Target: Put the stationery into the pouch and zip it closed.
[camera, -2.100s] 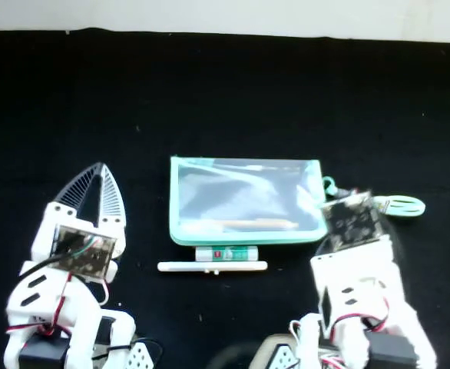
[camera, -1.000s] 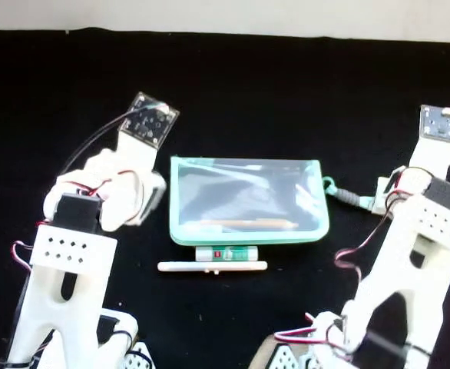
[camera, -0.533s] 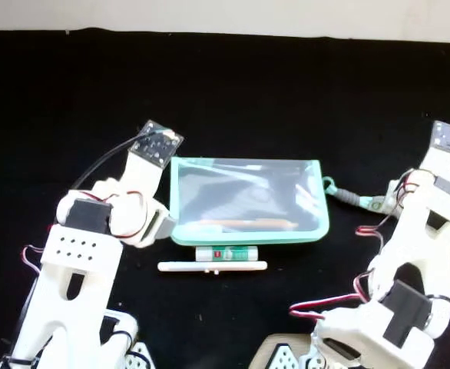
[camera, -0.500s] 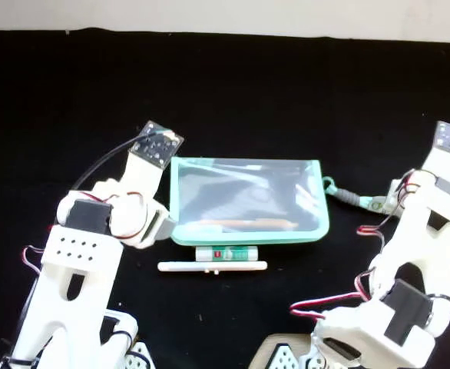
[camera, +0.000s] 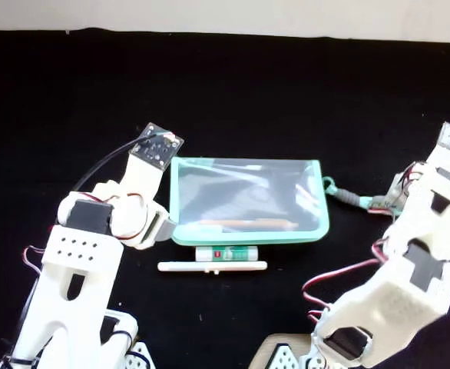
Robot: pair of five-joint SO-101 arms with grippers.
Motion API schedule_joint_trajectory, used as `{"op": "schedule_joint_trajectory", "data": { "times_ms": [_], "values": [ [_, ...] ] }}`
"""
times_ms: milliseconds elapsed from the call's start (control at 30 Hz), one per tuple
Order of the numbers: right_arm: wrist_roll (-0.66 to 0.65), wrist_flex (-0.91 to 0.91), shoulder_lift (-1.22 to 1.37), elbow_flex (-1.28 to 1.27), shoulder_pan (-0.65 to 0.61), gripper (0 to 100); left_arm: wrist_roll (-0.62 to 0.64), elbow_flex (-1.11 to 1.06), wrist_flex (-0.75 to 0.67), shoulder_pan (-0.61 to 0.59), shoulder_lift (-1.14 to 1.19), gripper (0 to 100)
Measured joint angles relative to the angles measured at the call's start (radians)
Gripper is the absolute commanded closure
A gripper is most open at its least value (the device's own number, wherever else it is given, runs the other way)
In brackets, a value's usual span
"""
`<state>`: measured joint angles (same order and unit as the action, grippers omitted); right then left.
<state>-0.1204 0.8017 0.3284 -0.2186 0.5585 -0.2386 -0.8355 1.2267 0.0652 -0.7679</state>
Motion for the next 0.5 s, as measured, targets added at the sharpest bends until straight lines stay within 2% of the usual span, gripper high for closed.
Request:
{"op": "schedule_joint_trajectory", "data": {
  "times_ms": [100, 167, 367, 500],
  "values": [
    [0.0, 0.0, 0.071, 0.057, 0.0, 68.3, 0.0, 0.0, 0.0, 0.0, 0.0, 72],
    [0.0, 0.002, 0.086, 0.072, 0.0, 72.6, 0.0, 0.0, 0.0, 0.0, 0.0, 72],
    [0.0, 0.017, 0.091, 0.094, 0.005, 99.3, 0.0, 0.0, 0.0, 0.0, 0.0, 72],
    [0.0, 0.021, 0.092, 0.101, 0.006, 99.1, 0.0, 0.0, 0.0, 0.0, 0.0, 72]
  ]
}}
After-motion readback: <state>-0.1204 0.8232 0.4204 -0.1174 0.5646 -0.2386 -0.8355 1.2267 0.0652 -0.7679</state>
